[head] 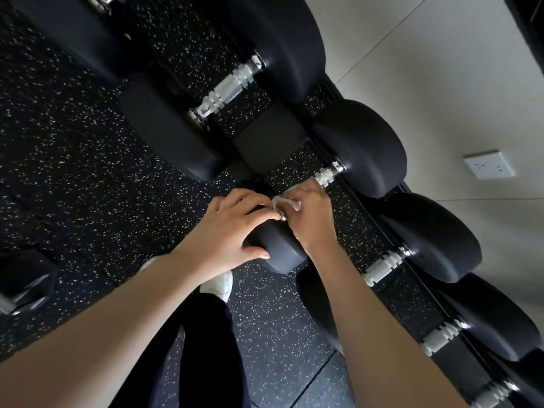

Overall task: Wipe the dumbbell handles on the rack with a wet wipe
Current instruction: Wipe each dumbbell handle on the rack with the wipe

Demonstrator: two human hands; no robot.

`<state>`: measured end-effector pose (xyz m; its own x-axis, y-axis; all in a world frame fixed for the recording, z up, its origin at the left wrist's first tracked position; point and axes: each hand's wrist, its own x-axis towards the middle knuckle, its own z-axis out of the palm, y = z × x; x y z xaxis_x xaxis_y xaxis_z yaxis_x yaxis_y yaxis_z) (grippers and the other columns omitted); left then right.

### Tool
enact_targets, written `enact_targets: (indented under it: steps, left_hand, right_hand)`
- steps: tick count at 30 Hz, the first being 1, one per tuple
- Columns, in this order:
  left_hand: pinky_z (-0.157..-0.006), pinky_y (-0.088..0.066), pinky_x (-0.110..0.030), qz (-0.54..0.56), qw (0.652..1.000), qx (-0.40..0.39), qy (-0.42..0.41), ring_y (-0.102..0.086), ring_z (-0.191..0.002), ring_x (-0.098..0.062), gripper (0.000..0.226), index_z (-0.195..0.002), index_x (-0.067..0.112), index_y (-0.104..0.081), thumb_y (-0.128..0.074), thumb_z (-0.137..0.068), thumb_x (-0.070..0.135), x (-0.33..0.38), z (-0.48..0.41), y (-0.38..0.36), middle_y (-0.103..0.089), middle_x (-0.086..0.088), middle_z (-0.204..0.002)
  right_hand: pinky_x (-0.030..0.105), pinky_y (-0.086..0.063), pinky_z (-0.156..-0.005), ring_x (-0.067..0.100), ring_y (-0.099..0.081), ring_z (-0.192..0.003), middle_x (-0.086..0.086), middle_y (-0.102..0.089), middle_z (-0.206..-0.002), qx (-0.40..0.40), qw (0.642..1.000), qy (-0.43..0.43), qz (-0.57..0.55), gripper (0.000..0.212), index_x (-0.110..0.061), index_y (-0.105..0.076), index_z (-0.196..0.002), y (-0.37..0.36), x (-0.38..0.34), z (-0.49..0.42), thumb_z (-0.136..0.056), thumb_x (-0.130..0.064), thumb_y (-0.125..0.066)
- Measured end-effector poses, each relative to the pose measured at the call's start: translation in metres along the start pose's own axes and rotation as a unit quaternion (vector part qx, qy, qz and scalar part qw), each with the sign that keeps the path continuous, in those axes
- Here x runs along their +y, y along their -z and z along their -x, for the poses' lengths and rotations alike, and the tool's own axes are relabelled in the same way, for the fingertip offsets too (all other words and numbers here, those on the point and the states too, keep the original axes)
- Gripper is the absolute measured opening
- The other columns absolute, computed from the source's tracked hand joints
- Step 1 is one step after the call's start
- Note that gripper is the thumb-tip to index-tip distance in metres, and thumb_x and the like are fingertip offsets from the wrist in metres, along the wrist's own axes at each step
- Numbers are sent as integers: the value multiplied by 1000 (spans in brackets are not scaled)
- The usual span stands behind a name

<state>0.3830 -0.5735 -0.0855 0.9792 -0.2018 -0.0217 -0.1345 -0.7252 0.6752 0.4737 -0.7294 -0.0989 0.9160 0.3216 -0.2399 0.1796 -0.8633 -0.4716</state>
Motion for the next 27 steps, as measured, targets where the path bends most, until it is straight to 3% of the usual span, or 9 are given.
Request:
enact_targets:
  steps: [3, 7, 11, 18, 23, 27]
  left_hand:
    - [-85, -29, -35, -5, 1000, 7, -2, -37, -116, -14, 71, -119, 31, -49, -83, -57, 40, -1, 1, -1, -53, 8, -123]
    - [-86, -30, -35, -1, 1000, 15, -11, -39, -116, -14, 70, -119, 30, -51, -82, -57, 42, -5, 1, -3, -51, 10, -123]
    - [-86, -26, -31, 3, 1000, 26, -18, -40, -116, -14, 71, -118, 31, -50, -82, -56, 45, -8, 1, -6, -51, 10, -123]
    - [-87, -25, -32, 10, 999, 20, -26, -40, -117, -14, 66, -119, 30, -53, -78, -60, 49, -10, 1, -6, -51, 9, -124]
    - [-90, -26, -34, 22, 999, 8, -26, -40, -119, -15, 67, -122, 30, -51, -77, -63, 49, -13, 3, -7, -50, 10, -127]
    - [-90, -26, -35, 33, 999, 7, -32, -39, -120, -15, 67, -123, 31, -51, -77, -64, 49, -15, 2, -7, -49, 10, -128]
  right_hand:
    - [27, -50, -71, 20, -61, -76, 6, -60, -92, 40, 999, 3, 12, 9, -10, -74, -84, -4, 0, 3, -78, -16, -74]
    - [24, -47, -66, 21, -61, -75, 8, -61, -96, 116, 992, -48, -10, 14, -8, -74, -91, -9, -2, 9, -77, -13, -74]
    - [22, -50, -70, 10, -55, -75, 6, -59, -100, 168, 981, -89, -34, 18, -6, -73, -95, -8, -5, 6, -78, -12, -74]
    - [15, -46, -70, 9, -54, -74, 10, -59, -96, 325, 931, -157, -46, 21, -2, -72, -96, -3, -11, -21, -78, -12, -74]
    - [15, -43, -73, 7, -50, -78, 8, -59, -103, 354, 909, -212, -53, 22, -4, -72, -100, -1, -16, -33, -82, -17, -71]
    - [32, -53, -72, 16, -57, -74, 9, -59, -104, 287, 931, -222, -37, 22, -9, -73, -99, 0, -16, -32, -80, -19, -73]
